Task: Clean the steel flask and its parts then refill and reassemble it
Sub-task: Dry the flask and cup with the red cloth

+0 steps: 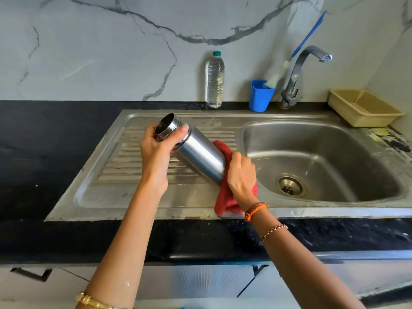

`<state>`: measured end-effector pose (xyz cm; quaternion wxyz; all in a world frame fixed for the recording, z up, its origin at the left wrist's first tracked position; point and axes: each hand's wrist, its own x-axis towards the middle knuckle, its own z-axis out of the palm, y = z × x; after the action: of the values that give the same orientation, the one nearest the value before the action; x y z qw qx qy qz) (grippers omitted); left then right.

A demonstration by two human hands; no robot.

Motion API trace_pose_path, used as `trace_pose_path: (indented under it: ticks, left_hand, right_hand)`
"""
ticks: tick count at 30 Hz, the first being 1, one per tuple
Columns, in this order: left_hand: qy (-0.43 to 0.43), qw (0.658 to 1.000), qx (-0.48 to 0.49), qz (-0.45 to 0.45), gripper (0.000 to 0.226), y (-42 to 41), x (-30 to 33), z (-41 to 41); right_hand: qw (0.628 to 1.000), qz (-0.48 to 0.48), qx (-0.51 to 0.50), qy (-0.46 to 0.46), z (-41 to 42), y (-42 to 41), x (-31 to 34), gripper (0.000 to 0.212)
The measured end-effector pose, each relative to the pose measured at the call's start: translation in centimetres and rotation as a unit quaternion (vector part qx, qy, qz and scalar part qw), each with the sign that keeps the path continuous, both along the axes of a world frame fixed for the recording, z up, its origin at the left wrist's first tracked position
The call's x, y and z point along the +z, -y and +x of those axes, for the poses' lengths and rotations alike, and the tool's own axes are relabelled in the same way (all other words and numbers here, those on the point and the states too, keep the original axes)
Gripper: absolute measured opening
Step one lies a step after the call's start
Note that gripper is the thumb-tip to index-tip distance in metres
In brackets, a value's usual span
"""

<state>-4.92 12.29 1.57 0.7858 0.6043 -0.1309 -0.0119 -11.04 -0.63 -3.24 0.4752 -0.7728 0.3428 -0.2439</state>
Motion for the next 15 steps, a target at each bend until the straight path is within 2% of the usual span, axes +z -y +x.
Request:
trace_pose_path:
  ticks: [4,6,9,10,12,15]
  left_hand:
    - [-0.014,1.000,-0.017,0.014,0.019,-1.0,0.2,-0.5]
    - [0.004,0.998,-0.058,0.026,0.025,-1.5,0.6,-0.5]
    - [0.010,0.995,-0.100,0.009,0.037,-1.4,0.6,-0.6]
    - [0.000,0.995,-0.095,-0.001,0.034,-1.3,0.5,-0.6]
    - [-0.038,0.997,-0.057,-0.027,0.030,-1.0,0.2,-0.6]
    - [-0.057,0.998,-0.007,0.001,0.054,-0.8,0.1,-1.0]
  right_hand:
    - [0.994,-0.070,0.064,0.058,0.8,-3.2,3.3,0.042]
    - [0.987,-0.085,0.089,0.101,1.8,-4.5,5.4,0.031]
    - [0.976,-0.107,0.111,0.154,2.1,-5.1,6.0,0.034]
    - [0.973,-0.125,0.109,0.163,1.7,-4.9,5.3,0.034]
    - [0.975,-0.150,0.090,0.139,0.8,-4.0,3.1,0.029]
    - [0.989,-0.124,0.034,0.066,-0.2,-1.9,0.1,0.043]
